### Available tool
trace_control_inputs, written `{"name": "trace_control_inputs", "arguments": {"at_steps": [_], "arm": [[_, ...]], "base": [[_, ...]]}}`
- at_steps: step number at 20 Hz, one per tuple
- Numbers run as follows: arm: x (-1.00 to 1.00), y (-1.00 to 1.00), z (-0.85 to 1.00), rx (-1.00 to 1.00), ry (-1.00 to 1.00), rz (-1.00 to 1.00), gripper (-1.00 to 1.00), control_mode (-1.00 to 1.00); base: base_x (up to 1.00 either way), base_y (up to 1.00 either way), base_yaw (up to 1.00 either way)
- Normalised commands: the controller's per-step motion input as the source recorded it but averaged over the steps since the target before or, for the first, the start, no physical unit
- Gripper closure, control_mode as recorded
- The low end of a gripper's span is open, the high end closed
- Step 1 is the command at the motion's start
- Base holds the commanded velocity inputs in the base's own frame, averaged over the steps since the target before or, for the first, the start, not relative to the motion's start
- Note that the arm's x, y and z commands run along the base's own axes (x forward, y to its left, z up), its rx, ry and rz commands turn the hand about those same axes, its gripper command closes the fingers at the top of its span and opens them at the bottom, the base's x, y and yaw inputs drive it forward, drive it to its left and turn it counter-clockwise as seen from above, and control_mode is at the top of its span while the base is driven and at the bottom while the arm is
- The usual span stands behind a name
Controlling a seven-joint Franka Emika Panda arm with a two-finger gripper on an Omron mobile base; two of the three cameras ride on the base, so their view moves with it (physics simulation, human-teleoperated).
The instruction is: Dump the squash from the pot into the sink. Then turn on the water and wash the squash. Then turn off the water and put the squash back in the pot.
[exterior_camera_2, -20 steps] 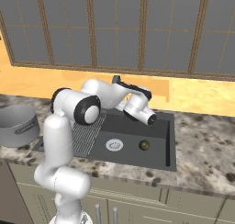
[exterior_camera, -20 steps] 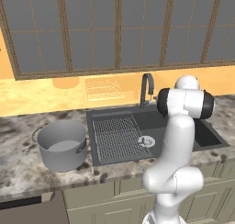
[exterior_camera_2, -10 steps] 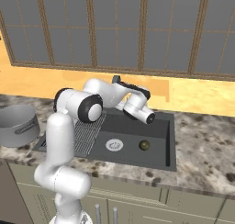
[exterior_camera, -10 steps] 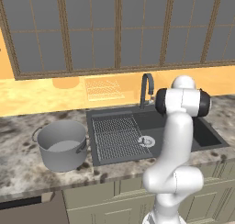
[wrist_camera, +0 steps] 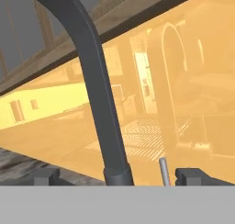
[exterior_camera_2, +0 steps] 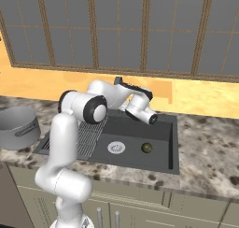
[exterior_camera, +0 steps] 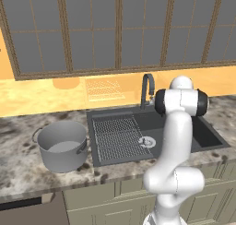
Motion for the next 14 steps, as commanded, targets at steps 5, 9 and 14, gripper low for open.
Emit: {"name": "trace_control_inputs", "arguments": {"at_steps": [5,9,14], "arm": [[0.18,0.0,-0.09,0.0,0.02,0.0,-1.0,-1.0],[0.15,0.0,-0.11,0.0,0.03,0.0,-1.0,-1.0],[0.17,0.0,-0.11,0.0,0.04,0.0,-1.0,-1.0]], "base": [[0.0,0.0,0.0],[0.0,0.0,0.0],[0.0,0.0,0.0]]}}
